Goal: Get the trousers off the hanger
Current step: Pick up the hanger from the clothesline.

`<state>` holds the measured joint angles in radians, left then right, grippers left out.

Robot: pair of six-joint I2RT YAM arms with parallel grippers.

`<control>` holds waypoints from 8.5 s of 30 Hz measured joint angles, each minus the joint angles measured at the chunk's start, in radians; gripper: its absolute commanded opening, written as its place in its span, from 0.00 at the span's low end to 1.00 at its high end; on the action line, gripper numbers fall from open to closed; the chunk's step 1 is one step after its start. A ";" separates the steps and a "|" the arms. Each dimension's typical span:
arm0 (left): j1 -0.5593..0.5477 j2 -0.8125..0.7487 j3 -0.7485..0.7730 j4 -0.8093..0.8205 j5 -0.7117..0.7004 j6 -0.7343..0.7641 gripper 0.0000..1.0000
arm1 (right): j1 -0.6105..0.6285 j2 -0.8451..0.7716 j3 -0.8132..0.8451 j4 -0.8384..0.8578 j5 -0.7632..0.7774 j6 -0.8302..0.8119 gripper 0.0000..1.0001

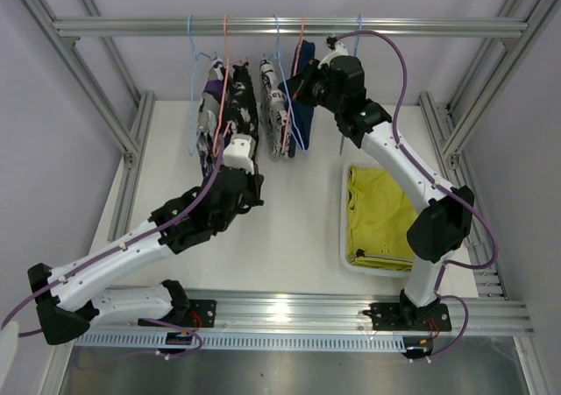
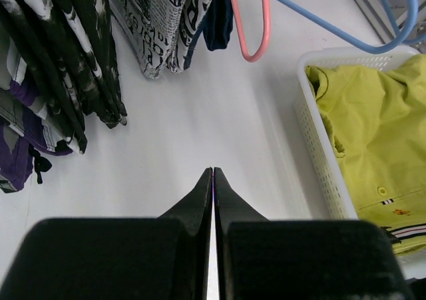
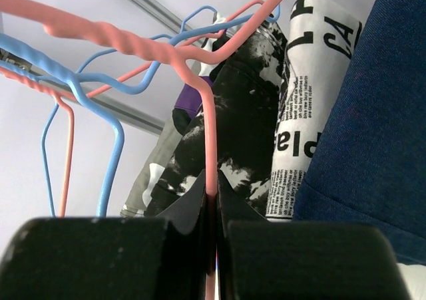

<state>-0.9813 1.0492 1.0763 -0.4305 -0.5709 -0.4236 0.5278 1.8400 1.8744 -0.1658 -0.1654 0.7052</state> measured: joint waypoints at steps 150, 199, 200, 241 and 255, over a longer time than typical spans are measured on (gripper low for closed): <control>0.075 -0.184 -0.095 -0.051 0.088 0.169 0.05 | -0.261 -0.317 -0.379 0.288 0.617 -0.199 0.00; 0.074 -0.179 -0.086 -0.062 0.169 0.089 0.08 | -0.393 -0.619 -0.600 0.085 0.409 -0.199 0.00; 0.073 -0.173 -0.076 -0.060 0.194 0.069 0.12 | -0.386 -0.619 -0.604 0.089 0.415 -0.199 0.00; 0.117 0.837 0.879 0.186 0.513 -0.065 0.73 | -0.247 -0.635 -0.669 0.140 0.432 -0.213 0.00; 0.139 0.937 1.003 0.187 0.629 -0.156 0.03 | -0.238 -0.638 -0.696 0.127 0.410 -0.246 0.00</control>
<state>-0.8421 1.9865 2.0796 -0.2432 0.0578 -0.5800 0.2901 1.2018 1.1782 -0.0387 0.2451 0.4591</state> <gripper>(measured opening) 0.091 0.024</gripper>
